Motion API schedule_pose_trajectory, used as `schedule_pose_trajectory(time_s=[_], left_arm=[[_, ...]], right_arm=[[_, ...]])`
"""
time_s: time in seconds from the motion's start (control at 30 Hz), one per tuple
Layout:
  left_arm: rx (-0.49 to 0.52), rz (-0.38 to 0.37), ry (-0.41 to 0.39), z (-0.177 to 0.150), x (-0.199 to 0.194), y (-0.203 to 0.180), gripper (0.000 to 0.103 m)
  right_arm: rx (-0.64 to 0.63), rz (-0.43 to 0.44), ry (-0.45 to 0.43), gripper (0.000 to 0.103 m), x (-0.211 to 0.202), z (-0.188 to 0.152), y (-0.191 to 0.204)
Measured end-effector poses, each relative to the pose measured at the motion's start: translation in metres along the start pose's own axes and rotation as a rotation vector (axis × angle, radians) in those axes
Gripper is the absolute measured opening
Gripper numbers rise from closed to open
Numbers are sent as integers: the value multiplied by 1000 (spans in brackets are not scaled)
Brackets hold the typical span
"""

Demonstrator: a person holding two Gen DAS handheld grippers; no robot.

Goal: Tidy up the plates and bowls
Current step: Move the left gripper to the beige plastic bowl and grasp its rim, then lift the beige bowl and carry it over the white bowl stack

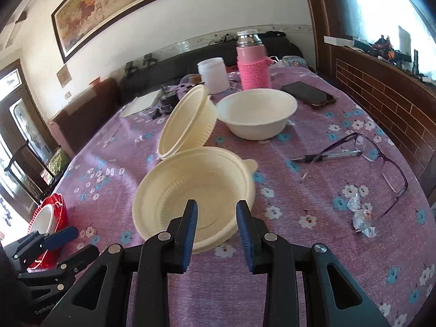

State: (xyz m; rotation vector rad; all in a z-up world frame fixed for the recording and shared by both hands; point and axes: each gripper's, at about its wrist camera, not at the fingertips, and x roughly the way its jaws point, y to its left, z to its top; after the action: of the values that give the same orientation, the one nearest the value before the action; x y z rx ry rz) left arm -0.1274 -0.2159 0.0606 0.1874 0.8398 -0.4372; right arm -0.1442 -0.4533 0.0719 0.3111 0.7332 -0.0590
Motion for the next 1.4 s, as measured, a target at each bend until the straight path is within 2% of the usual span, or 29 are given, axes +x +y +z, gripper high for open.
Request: schedule_pose_trajectory(time_s=[0.13,0.3,0.6,0.7,0.73,0.8,0.83,0.9,1.0,1.13,1.23,1.4], left_arm=[[-21,-25,13,4,5,0,54],[-40,-41,14,9,7,3,54],[-118,-125,32,37,38,8,54],[-128,-132,49,42,56,6,53],[-129,-151,56,43,61,4,52],[-124,-147,55,43,67,3,38],[-120,-145,63,43,72,3,27],[-127,-144,58,44,75,4,25],[-89,-102,27,47,73,1,24],[-52,-73,7,45,71,-5,24],[-33,-67,5,42,71,-9,18],[-9,-48,-19,37,64,-16,17]], right_arm=[[90,6,30,32,6,11,-33],[185,126,101,32,27,15,-49],[168,127,128,31,49,19,-44],[177,127,146,15,54,15,-43],[188,137,151,15,54,13,-43],[200,155,156,15,48,9,-41],[202,162,159,15,46,8,-40],[201,172,177,15,42,1,-33],[137,128,172,18,35,-5,-17],[20,-26,133,18,33,-6,-5],[-2,-40,127,18,33,-7,-4],[-55,-87,101,15,23,-10,5]])
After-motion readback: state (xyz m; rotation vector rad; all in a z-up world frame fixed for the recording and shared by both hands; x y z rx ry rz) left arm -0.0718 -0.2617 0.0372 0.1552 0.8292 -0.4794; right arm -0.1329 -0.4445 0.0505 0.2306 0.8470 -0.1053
